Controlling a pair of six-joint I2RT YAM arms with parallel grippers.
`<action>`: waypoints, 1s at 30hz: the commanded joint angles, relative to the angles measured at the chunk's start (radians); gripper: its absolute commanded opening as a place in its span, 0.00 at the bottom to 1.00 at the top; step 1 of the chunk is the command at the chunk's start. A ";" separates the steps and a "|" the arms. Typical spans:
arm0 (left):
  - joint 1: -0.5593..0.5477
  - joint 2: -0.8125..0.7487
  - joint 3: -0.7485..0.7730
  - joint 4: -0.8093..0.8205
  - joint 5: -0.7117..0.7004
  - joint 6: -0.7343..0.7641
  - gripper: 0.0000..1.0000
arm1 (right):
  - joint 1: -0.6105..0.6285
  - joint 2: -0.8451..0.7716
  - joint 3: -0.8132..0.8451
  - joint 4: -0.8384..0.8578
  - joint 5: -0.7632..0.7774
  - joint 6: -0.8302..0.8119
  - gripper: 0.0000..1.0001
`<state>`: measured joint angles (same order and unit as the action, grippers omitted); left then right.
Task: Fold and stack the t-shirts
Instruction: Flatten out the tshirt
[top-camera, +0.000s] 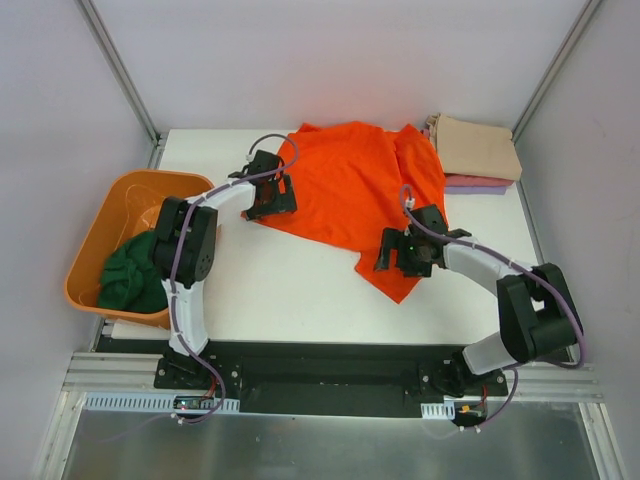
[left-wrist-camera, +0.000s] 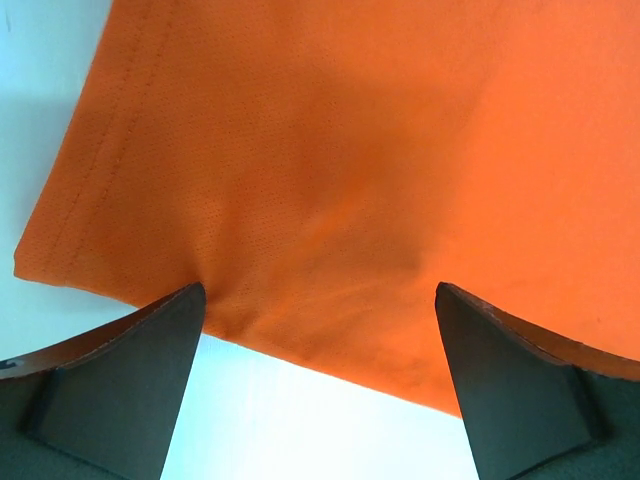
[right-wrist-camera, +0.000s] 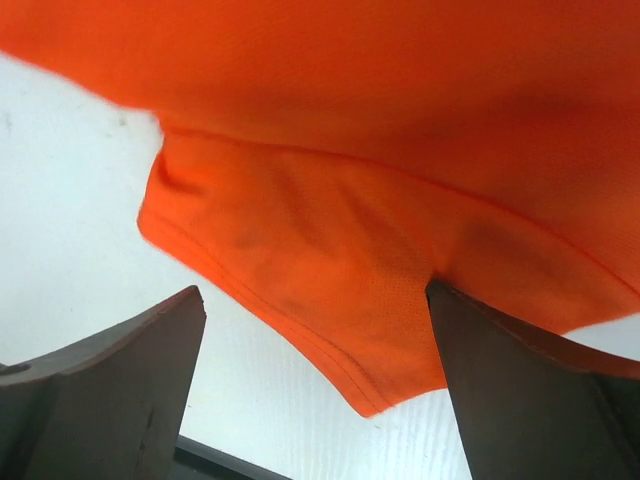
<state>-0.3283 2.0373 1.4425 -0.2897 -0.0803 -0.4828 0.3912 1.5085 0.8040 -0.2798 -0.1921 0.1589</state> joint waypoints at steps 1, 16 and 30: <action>-0.020 -0.110 -0.152 -0.068 0.117 -0.053 0.99 | -0.100 -0.054 -0.110 -0.048 -0.009 0.045 0.96; -0.190 -0.596 -0.471 -0.095 0.027 -0.138 0.99 | -0.534 -0.247 -0.203 -0.065 -0.053 0.007 0.96; -0.192 -0.692 -0.663 -0.106 0.028 -0.290 0.70 | -0.534 -0.692 -0.290 -0.094 0.219 0.068 0.96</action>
<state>-0.5220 1.3502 0.7971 -0.3866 -0.0200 -0.7033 -0.1406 0.9051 0.5514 -0.3534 -0.1154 0.1951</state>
